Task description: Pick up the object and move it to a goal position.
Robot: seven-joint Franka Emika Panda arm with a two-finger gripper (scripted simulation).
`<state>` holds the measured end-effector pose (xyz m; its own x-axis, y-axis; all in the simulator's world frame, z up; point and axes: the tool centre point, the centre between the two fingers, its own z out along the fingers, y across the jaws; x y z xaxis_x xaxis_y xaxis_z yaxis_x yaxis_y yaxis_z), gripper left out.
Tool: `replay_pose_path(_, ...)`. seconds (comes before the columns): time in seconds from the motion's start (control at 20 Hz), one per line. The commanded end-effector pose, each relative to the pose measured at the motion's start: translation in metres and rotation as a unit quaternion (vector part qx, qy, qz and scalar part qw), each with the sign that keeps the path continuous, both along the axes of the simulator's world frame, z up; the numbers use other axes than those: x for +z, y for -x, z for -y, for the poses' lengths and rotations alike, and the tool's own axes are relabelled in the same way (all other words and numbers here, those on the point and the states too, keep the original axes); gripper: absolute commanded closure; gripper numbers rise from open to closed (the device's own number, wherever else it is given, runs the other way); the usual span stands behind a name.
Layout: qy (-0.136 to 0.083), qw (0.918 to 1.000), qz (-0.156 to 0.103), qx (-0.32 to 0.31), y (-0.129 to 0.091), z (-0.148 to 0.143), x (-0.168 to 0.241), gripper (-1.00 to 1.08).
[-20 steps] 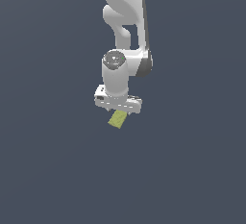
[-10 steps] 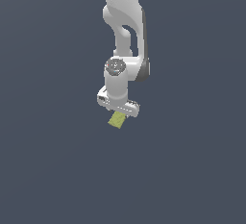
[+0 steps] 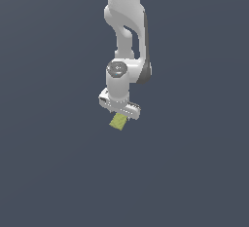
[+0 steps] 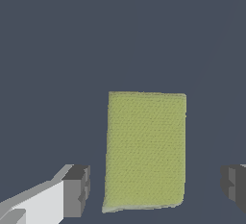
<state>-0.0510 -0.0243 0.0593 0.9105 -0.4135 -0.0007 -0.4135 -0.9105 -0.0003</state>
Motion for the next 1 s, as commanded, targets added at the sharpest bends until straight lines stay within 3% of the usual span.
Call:
replay_pose_path(0.0,0.000,1.0000,0.000,0.000,0.000,0.000,-0.004,-0.92)
replay_pose_path(0.7,0.000,1.0000,0.000,-0.002,0.001,0.000,-0.049,-0.92)
replay_pose_path(0.75,0.000,1.0000,0.000,-0.002,0.001,0.000,-0.049,1.08)
replay_pose_path(0.95,0.000,1.0000,0.000,-0.002,0.001,0.000,-0.049,1.08)
